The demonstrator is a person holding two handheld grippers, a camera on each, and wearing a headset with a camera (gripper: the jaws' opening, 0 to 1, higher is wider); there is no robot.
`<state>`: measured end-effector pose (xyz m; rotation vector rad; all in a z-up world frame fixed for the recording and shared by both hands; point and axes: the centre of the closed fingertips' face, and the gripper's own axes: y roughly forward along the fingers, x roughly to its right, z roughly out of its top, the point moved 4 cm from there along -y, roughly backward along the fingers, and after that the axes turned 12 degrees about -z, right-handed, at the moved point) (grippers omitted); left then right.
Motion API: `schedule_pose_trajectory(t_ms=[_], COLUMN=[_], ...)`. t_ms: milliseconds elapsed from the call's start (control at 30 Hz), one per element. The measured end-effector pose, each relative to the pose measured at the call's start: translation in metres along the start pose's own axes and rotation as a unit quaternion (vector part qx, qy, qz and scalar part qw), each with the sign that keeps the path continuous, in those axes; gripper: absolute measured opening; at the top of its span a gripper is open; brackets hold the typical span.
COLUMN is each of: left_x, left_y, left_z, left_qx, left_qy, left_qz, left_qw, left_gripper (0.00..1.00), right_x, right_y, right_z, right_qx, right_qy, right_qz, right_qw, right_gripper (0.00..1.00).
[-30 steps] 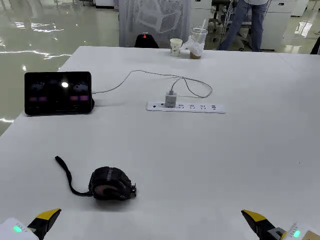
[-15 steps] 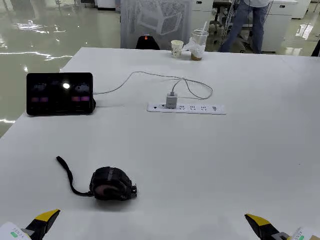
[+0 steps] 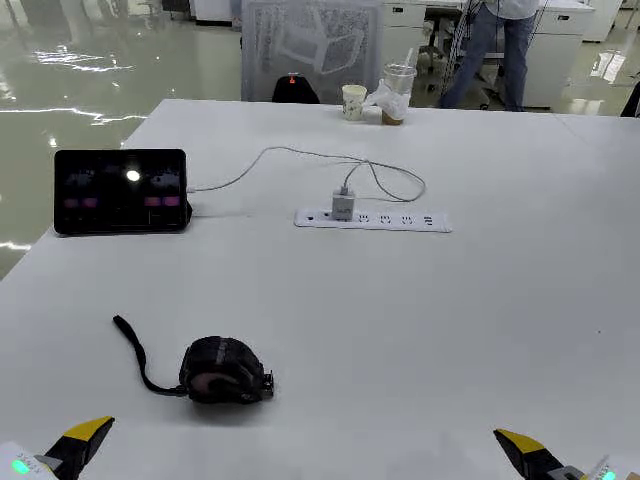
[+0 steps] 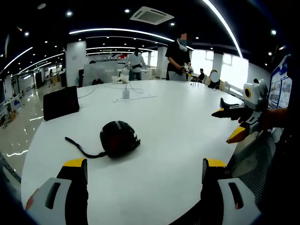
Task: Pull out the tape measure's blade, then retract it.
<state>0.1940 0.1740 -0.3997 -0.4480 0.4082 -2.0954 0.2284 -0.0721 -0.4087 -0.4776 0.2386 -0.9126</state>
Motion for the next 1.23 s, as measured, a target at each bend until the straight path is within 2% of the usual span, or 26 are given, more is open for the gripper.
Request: schedule_pose_trajectory(t_ms=[800,1233], left_x=[0.0022,0.0003], left_y=[-0.0001,-0.0002], left_z=[-0.0026,-0.0033], left_qx=[-0.002,-0.007], left_qy=[-0.02,-0.017], left_qz=[-0.015,-0.015], left_qw=[0.9997,0.9997], left_gripper=[0.97,0.99], right_x=[-0.0001,0.0007], right_y=[-0.0035,-0.0039], right_z=[-0.0011,-0.0001], right_qx=[0.0,0.001], right_qy=[0.005,0.005], right_qz=[-0.002,-0.004], right_qw=[1.0,1.0], right_gripper=[0.99,0.99])
